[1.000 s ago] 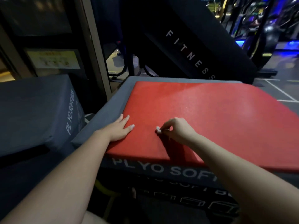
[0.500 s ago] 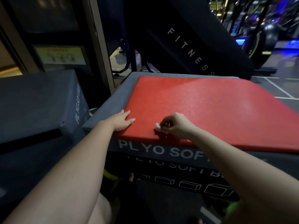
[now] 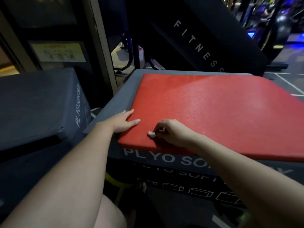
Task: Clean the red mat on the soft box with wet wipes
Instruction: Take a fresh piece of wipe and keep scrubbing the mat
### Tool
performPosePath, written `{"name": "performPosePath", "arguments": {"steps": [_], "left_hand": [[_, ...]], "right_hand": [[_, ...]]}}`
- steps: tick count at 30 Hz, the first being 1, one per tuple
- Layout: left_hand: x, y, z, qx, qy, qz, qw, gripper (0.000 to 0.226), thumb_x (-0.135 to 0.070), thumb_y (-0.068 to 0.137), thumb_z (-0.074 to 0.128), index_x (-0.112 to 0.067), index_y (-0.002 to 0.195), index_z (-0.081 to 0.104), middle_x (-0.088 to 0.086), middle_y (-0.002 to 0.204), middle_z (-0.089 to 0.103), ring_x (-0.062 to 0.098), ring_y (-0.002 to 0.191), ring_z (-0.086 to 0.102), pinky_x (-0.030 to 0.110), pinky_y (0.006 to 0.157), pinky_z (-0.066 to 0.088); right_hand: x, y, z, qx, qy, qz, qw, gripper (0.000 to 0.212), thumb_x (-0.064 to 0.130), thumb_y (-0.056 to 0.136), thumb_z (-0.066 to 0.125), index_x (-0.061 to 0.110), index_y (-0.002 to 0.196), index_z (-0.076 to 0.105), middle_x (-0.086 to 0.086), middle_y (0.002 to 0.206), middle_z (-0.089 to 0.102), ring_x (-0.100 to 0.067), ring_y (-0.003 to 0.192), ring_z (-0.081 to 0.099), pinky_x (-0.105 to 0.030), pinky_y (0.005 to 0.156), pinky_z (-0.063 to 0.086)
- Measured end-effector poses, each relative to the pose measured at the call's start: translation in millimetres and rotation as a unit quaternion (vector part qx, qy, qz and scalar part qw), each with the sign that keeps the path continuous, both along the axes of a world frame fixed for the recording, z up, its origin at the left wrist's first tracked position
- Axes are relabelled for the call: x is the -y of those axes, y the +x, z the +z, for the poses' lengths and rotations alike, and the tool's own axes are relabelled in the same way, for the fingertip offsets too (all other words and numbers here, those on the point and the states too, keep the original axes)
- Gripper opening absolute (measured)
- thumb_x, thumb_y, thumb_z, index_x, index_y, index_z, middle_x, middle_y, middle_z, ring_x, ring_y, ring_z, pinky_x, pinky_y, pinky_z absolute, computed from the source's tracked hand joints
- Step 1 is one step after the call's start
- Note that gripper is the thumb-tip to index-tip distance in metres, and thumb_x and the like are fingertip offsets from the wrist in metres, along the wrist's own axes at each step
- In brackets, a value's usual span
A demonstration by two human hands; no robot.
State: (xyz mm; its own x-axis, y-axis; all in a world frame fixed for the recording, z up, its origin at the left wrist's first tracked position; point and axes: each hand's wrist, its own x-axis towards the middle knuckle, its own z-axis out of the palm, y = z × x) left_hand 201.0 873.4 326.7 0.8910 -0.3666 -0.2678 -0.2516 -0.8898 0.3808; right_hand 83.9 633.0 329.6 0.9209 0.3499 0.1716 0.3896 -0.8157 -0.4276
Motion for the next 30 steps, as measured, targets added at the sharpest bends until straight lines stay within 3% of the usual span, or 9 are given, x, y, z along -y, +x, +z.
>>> {"name": "performPosePath", "arguments": {"steps": [5, 12, 14, 16, 19, 25, 26, 30], "left_hand": [[12, 25, -14, 0.060, -0.019, 0.015, 0.998, 0.071, -0.067, 0.102, 0.028, -0.035, 0.163, 0.012, 0.003, 0.172, 0.001, 0.021, 0.158, -0.003, 0.050, 0.127, -0.001], [10, 67, -28, 0.078, -0.048, 0.001, 0.996, 0.063, -0.068, 0.102, 0.021, -0.045, 0.160, 0.016, -0.004, 0.171, 0.007, 0.014, 0.157, 0.004, 0.050, 0.126, -0.005], [4, 80, -33, 0.086, -0.052, 0.008, 0.995, 0.062, -0.068, 0.101, 0.019, -0.047, 0.159, 0.017, -0.004, 0.171, 0.009, 0.014, 0.157, 0.006, 0.050, 0.126, -0.005], [-3, 90, -40, 0.099, -0.044, 0.003, 0.994, 0.062, -0.067, 0.101, 0.019, -0.047, 0.159, 0.017, -0.003, 0.171, 0.010, 0.014, 0.157, 0.007, 0.048, 0.126, -0.003], [-9, 106, -45, 0.118, -0.035, -0.005, 0.992, 0.062, -0.067, 0.102, 0.018, -0.046, 0.160, 0.014, -0.005, 0.171, 0.008, 0.011, 0.157, 0.004, 0.045, 0.125, -0.002], [2, 136, -52, 0.141, 0.055, 0.004, 0.988, 0.057, -0.055, 0.108, 0.015, -0.040, 0.162, 0.004, -0.008, 0.171, -0.003, 0.008, 0.156, -0.005, 0.042, 0.126, -0.007], [2, 137, -55, 0.140, 0.065, 0.007, 0.988, 0.057, -0.054, 0.108, 0.015, -0.039, 0.162, 0.002, -0.009, 0.170, -0.006, 0.007, 0.156, -0.008, 0.040, 0.126, -0.008], [0, 140, -61, 0.148, 0.073, 0.005, 0.986, 0.058, -0.055, 0.107, 0.011, -0.040, 0.161, -0.004, -0.011, 0.169, -0.012, 0.003, 0.154, -0.014, 0.038, 0.126, -0.012]], "right_hand": [[15, 40, -11, 0.034, 0.004, -0.131, 0.991, 0.028, 0.046, 0.093, 0.057, 0.022, 0.103, 0.067, -0.002, 0.100, 0.060, -0.022, 0.093, 0.060, -0.036, 0.079, 0.050], [31, 53, 21, -0.145, -0.061, 0.032, 0.987, 0.019, 0.037, 0.087, 0.070, 0.024, 0.101, 0.073, 0.009, 0.089, 0.072, -0.005, 0.076, 0.063, -0.013, 0.063, 0.045], [32, 71, 16, -0.092, -0.056, 0.003, 0.994, 0.020, 0.035, 0.088, 0.068, 0.020, 0.101, 0.072, 0.003, 0.093, 0.072, -0.011, 0.081, 0.063, -0.016, 0.065, 0.044], [37, 95, 7, -0.008, -0.056, -0.060, 0.997, 0.022, 0.036, 0.091, 0.063, 0.017, 0.097, 0.070, -0.004, 0.098, 0.068, -0.022, 0.091, 0.062, -0.030, 0.077, 0.048], [50, 124, 1, 0.017, -0.043, -0.130, 0.990, 0.021, 0.035, 0.091, 0.059, 0.017, 0.097, 0.067, -0.006, 0.101, 0.063, -0.029, 0.098, 0.060, -0.038, 0.084, 0.048], [58, 129, 16, -0.091, -0.061, -0.024, 0.994, 0.017, 0.031, 0.089, 0.068, 0.022, 0.102, 0.072, 0.006, 0.095, 0.070, -0.006, 0.080, 0.057, -0.008, 0.062, 0.037], [58, 133, 12, -0.075, -0.046, -0.039, 0.995, 0.017, 0.034, 0.089, 0.067, 0.022, 0.101, 0.071, 0.005, 0.095, 0.069, -0.008, 0.081, 0.058, -0.009, 0.063, 0.037], [59, 185, -3, 0.019, -0.054, -0.127, 0.990, 0.018, 0.037, 0.093, 0.058, 0.021, 0.095, 0.067, 0.000, 0.098, 0.060, -0.024, 0.096, 0.059, -0.036, 0.079, 0.049]]}}
